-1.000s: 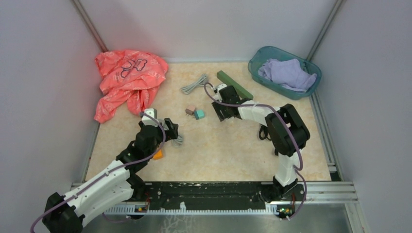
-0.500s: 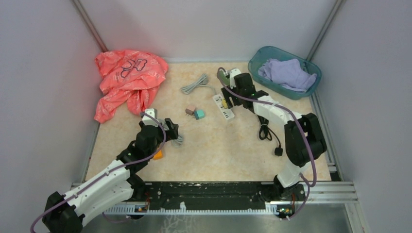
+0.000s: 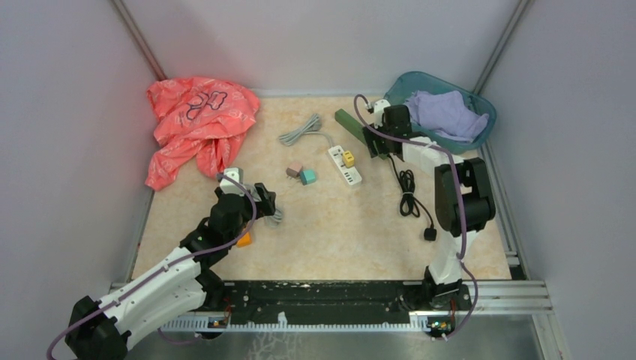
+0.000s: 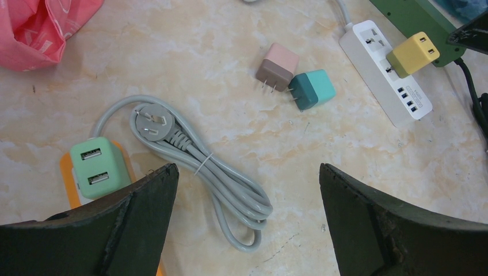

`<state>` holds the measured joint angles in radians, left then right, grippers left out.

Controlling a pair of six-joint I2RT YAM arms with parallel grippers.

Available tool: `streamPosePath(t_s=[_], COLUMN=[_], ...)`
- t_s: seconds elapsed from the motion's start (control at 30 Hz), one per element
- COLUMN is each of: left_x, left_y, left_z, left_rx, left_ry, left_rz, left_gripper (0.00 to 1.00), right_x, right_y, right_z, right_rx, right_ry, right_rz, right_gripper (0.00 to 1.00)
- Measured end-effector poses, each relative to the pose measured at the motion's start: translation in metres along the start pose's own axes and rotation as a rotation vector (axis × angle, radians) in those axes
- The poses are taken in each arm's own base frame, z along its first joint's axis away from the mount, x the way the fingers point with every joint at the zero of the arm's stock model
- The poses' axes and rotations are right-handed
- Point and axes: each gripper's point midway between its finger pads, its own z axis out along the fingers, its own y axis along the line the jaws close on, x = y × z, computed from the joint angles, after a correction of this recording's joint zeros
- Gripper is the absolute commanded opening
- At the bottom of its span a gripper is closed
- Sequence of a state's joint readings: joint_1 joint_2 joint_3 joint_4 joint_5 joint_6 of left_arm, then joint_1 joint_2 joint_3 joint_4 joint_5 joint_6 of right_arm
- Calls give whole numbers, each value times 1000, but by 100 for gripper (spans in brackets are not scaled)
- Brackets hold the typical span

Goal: Insert the plug

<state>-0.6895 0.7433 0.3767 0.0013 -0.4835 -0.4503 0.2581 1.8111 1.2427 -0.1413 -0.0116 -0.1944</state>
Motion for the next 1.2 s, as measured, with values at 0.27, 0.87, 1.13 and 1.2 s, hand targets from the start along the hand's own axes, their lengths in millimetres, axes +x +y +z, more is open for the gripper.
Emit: streamPosePath(t_s=[0.27,0.87,1.13,1.2], left_x=[-1,-3,-4,-5], left_y=[0,-1,0,0], left_z=[-1,-2,-2,-2], left_rx=[0,1,-6,-5], left_ry=[-4,-13,-18,-19], left_rz=[-1,1,0,-1], left_gripper=[97,97,97,97], right_x=[15,34,21,13], right_y=[-9,-5,-5,-6], right_z=[43,48,-8,-22], right_rx=[-34,-80,-43,-14], right_ry=[56,113,47,14], right_rz=[-30,-96,-116,-125], right_gripper=[53,0,0,0])
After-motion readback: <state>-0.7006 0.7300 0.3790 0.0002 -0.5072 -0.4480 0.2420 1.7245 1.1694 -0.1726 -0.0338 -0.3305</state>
